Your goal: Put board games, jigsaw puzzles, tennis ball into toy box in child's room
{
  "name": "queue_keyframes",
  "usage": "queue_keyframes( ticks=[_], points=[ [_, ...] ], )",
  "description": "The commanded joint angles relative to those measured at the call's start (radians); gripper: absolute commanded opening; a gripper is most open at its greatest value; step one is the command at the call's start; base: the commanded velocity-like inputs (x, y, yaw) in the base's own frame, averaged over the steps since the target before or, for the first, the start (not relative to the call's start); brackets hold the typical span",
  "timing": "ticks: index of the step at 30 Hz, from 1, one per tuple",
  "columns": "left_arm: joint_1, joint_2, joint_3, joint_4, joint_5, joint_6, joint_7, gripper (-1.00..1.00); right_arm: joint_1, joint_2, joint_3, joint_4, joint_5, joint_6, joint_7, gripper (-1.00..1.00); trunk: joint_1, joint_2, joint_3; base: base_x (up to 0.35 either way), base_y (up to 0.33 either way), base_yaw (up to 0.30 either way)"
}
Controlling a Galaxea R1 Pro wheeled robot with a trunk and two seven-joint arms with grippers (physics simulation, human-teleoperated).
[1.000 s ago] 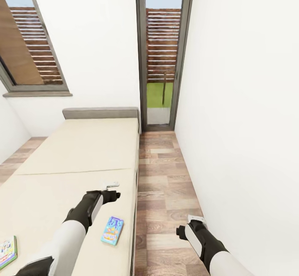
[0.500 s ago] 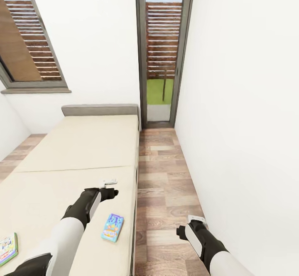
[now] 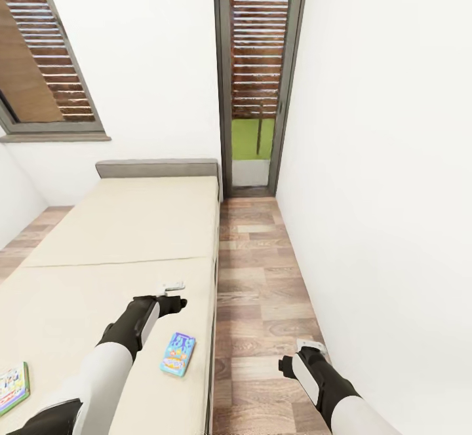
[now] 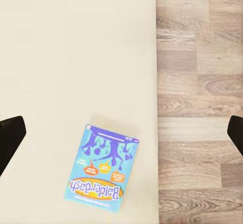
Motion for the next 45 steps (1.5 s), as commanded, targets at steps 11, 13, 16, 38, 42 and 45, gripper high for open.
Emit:
queue_keyframes(
  ticks=[11,13,16,38,42,45],
  points=[
    [-0.001,0.0,0.007,-0.039,-0.011,0.064,-0.088,1.0,-0.001,0.0,0.007,-0.002,-0.01,0.004,-0.009,1.0,0.001,-0.002,-0.02,0.0,0.0,0.0],
    [-0.001,-0.001,0.007,-0.044,-0.011,0.084,-0.091,1.0,-0.001,0.0,0.007,-0.002,-0.01,0.005,-0.009,1.0,0.001,-0.002,-0.023,0.0,0.0,0.0],
    [-0.001,-0.001,0.006,-0.047,-0.012,0.098,-0.092,1.0,-0.001,-0.001,0.006,-0.002,-0.01,0.007,-0.008,1.0,0.001,-0.002,-0.028,0.0,0.0,0.0],
    [-0.001,-0.001,0.007,-0.06,-0.012,0.117,-0.093,1.0,-0.001,-0.001,0.006,-0.002,-0.01,0.009,-0.009,1.0,0.001,-0.002,-0.064,0.0,0.0,0.0],
    [-0.002,0.0,0.007,-0.062,-0.012,0.117,-0.093,1.0,-0.001,-0.001,0.007,-0.002,-0.01,0.009,-0.009,1.0,0.001,-0.002,-0.071,0.0,0.0,0.0],
    [-0.002,0.0,0.007,-0.063,-0.012,0.116,-0.091,1.0,-0.001,-0.001,0.006,-0.002,-0.01,0.01,-0.009,1.0,0.001,-0.002,-0.076,0.0,0.0,0.0]
  ],
)
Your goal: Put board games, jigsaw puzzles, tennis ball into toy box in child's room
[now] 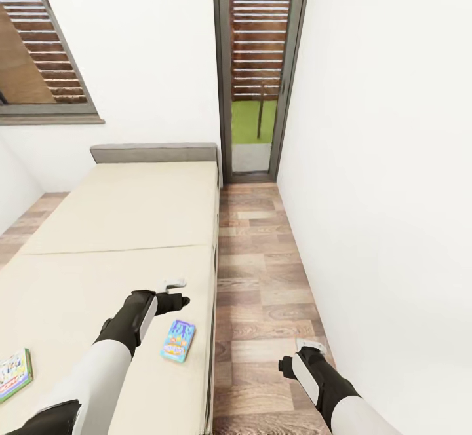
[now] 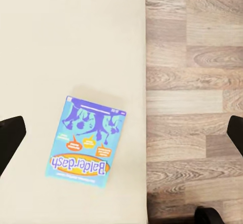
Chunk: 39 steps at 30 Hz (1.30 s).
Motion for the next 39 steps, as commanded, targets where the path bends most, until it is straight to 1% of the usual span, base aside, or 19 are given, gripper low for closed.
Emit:
queue_keyframes(
  ticks=[1,11,24,33,38,39],
  points=[
    [-0.001,-0.002,0.008,-0.002,-0.011,0.004,-0.008,1.0,0.0,-0.001,0.007,-0.002,-0.01,0.004,-0.009,1.0,0.001,-0.002,-0.003,0.0,0.0,0.0],
    [-0.001,-0.004,0.007,-0.001,-0.011,0.002,-0.004,1.0,0.0,-0.001,0.005,-0.002,-0.011,0.006,-0.008,1.0,0.001,-0.002,-0.02,0.0,0.0,0.0],
    [-0.001,-0.002,0.008,-0.002,-0.009,0.012,-0.013,1.0,0.0,0.002,0.008,-0.003,-0.008,0.005,-0.01,1.0,0.001,-0.002,-0.041,0.0,0.0,0.0],
    [-0.001,-0.003,0.008,-0.029,-0.009,0.016,-0.009,1.0,-0.001,0.003,0.006,-0.004,-0.009,0.005,-0.008,1.0,0.001,-0.002,-0.056,0.0,0.0,0.0],
    [-0.002,-0.005,0.009,-0.05,-0.01,0.02,-0.007,1.0,-0.003,0.003,0.007,-0.047,-0.009,0.014,-0.009,1.0,0.001,-0.002,-0.064,0.0,0.0,0.0],
    [-0.004,-0.006,0.009,-0.054,-0.01,0.02,-0.007,1.0,-0.003,0.003,0.007,-0.076,-0.009,0.031,-0.008,1.0,0.001,-0.002,-0.066,0.0,0.0,0.0]
  ],
)
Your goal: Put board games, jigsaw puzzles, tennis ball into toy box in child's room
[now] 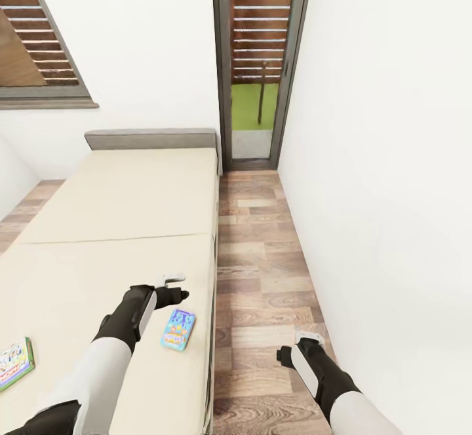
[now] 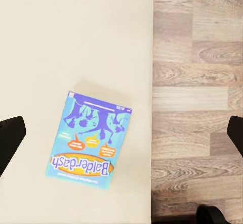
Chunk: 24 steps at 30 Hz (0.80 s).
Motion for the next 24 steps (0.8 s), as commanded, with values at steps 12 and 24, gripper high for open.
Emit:
queue_keyframes(
  ticks=[12,24],
  points=[
    [-0.057,-0.003,0.007,-0.01,-0.013,0.008,-0.002,1.0,0.001,0.002,0.006,-0.233,-0.011,0.154,-0.011,1.0,0.001,-0.002,-0.022,0.0,0.0,0.0],
    [-0.062,-0.006,0.006,-0.009,-0.014,0.002,0.008,1.0,0.001,0.017,0.004,-0.286,-0.011,0.227,-0.011,1.0,0.001,-0.002,-0.041,0.0,0.0,0.0]
  ],
)
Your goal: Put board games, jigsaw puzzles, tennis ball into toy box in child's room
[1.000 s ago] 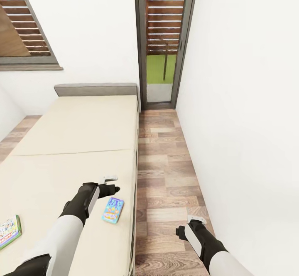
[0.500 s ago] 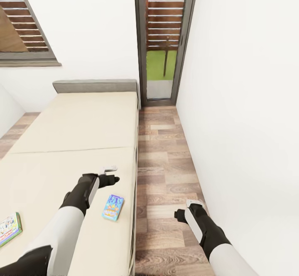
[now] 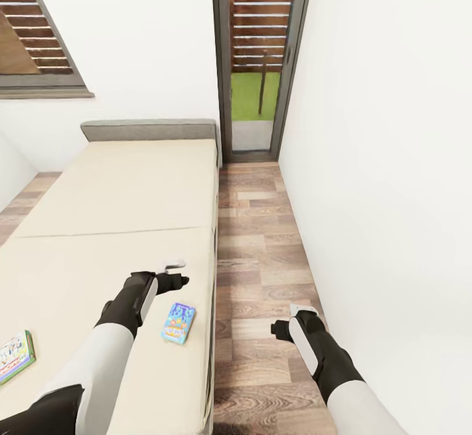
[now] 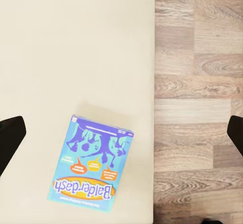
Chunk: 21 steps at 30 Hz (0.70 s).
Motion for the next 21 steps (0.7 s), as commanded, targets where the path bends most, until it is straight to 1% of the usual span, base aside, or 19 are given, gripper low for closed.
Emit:
queue_keyframes(
  ticks=[1,9,13,18,21],
  points=[
    [-0.001,-0.002,0.007,-0.002,-0.01,0.003,-0.008,1.0,-0.001,0.0,0.002,-0.002,-0.01,0.004,-0.01,1.0,0.0,-0.002,-0.003,0.0,0.0,0.0],
    [-0.002,-0.003,0.006,-0.002,-0.012,0.004,-0.003,1.0,0.012,-0.003,-0.002,-0.002,-0.012,0.013,-0.01,1.0,0.0,-0.002,-0.016,0.0,0.0,0.0],
    [-0.006,-0.004,0.005,-0.002,-0.014,0.0,-0.001,1.0,0.017,-0.005,-0.014,-0.003,-0.024,0.026,-0.01,1.0,0.0,-0.002,-0.023,0.0,0.0,0.0],
    [-0.013,-0.004,0.004,-0.002,-0.014,-0.002,0.002,1.0,0.018,-0.009,-0.019,-0.002,-0.029,0.033,-0.009,1.0,0.0,-0.002,-0.031,0.0,0.0,0.0],
    [-0.014,-0.004,0.003,-0.002,-0.012,-0.004,0.014,1.0,0.018,-0.01,-0.02,-0.001,-0.03,0.034,-0.008,1.0,0.0,-0.002,-0.036,0.0,0.0,0.0]
  ],
)
